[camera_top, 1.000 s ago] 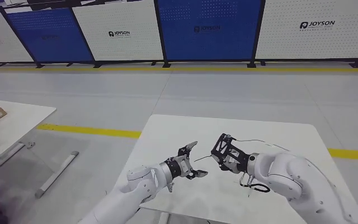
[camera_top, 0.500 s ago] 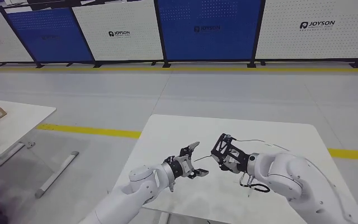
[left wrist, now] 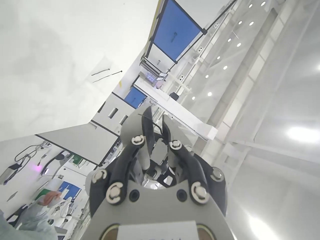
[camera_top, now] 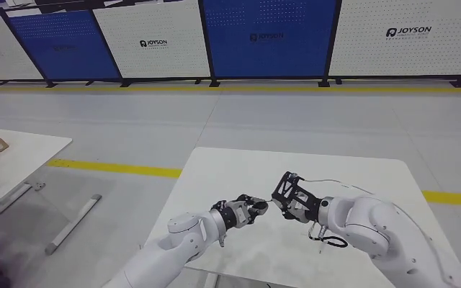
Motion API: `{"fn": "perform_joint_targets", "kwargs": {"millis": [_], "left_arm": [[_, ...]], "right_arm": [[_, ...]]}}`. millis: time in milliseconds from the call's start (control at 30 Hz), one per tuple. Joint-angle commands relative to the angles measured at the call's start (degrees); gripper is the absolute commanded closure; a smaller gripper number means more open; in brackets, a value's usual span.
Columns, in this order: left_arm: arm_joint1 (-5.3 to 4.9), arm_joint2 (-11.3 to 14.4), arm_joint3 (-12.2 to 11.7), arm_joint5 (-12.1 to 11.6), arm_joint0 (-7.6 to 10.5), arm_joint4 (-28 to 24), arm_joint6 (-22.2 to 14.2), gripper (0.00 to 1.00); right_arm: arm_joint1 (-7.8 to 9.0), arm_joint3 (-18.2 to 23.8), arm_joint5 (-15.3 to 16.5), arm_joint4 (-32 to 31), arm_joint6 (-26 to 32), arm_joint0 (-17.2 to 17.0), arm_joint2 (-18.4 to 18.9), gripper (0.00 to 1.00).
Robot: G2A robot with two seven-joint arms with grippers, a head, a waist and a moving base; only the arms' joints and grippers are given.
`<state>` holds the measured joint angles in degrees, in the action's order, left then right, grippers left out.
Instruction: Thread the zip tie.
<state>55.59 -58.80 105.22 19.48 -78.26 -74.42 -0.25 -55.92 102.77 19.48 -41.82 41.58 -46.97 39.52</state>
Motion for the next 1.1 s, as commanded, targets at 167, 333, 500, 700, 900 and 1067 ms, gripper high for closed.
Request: {"fn": "perform_joint_targets", "kwargs": {"millis": [167,333,500,700,900,1067], "left_arm": [[-0.18,0.4,0.1,0.0,-0.19,0.7,-0.8,1.00],[-0.32,0.3,0.2,0.0,-0.35,0.8,-1.2,1.00],[-0.28,-0.2,0.5,-0.2,-0.69,1.1,-0.9,0.00],[-0.12,-1.2,0.4,-1.8,-1.24,-0.3,-1.0,0.00],[-0.12,-1.2,0.4,-1.8,-1.24,-0.3,-1.0,0.00],[-0.60,-1.2,-0.4,0.0,-1.12,-0.3,1.4,0.00]], "right_arm": [[0.00,0.0,0.0,0.0,0.0,0.0,0.0,1.00],[0.00,0.0,0.0,0.0,0.0,0.0,0.0,1.00],[0.00,0.0,0.0,0.0,0.0,0.0,0.0,1.00],[0.00,0.0,0.0,0.0,0.0,0.0,0.0,1.00],[0.00,0.0,0.0,0.0,0.0,0.0,0.0,1.00],[0.07,1.5,0.0,-5.4,0.4,-0.1,-0.8,1.00]]}}
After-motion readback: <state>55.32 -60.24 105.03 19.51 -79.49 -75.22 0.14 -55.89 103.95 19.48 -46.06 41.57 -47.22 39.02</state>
